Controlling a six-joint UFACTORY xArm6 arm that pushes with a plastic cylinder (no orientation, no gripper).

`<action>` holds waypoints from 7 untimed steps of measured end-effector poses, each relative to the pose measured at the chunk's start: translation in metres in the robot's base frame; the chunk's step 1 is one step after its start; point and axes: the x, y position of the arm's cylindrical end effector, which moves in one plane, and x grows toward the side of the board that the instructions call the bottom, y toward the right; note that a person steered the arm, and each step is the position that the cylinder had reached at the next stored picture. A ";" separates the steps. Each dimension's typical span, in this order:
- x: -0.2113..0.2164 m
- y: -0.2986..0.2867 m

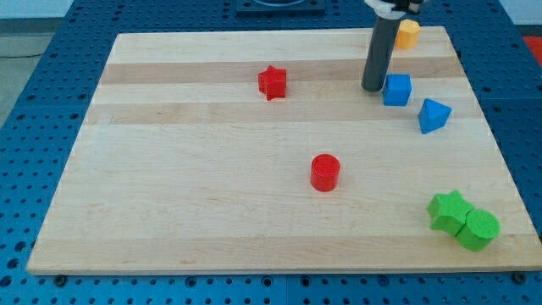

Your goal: Drive red circle towards top center of the board

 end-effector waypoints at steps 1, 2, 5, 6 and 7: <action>-0.013 0.009; -0.001 0.027; 0.036 0.013; 0.036 -0.025; 0.044 -0.047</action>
